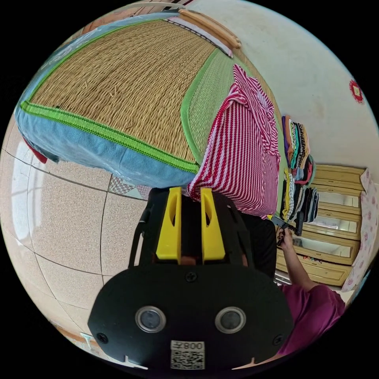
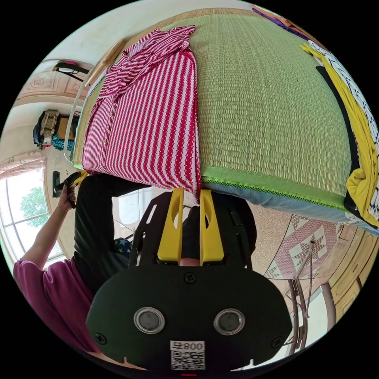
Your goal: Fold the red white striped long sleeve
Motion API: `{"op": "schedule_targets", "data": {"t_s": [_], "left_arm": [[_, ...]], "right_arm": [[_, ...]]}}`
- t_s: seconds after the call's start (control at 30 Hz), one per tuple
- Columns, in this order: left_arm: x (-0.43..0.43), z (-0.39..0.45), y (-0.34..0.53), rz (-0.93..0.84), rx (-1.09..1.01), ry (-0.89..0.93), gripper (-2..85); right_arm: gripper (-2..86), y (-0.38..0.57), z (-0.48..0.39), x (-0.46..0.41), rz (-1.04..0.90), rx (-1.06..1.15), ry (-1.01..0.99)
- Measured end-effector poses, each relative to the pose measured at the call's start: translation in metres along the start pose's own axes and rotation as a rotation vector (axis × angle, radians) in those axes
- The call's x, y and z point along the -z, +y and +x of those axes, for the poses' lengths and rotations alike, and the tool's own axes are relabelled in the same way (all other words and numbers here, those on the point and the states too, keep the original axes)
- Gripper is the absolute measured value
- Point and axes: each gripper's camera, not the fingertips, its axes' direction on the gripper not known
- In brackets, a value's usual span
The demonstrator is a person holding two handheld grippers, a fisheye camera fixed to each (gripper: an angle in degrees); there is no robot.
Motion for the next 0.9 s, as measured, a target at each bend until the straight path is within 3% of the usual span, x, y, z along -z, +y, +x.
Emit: {"op": "schedule_targets", "data": {"t_s": [0.23,0.47,0.9], "left_arm": [[0.012,-0.006,0.003,0.020,0.043,0.001,1.6],[0.053,-0.008,0.025,0.072,-0.002,0.121,0.6],[0.142,-0.004,0.070,0.152,-0.126,0.378,0.5]], "right_arm": [[4.6,0.004,0.016,-0.007,-0.001,-0.013,-0.027],[1.3,0.019,0.032,-0.005,0.039,0.013,-0.079],[0.5,0.094,0.083,0.034,0.142,0.107,-0.398]]}}
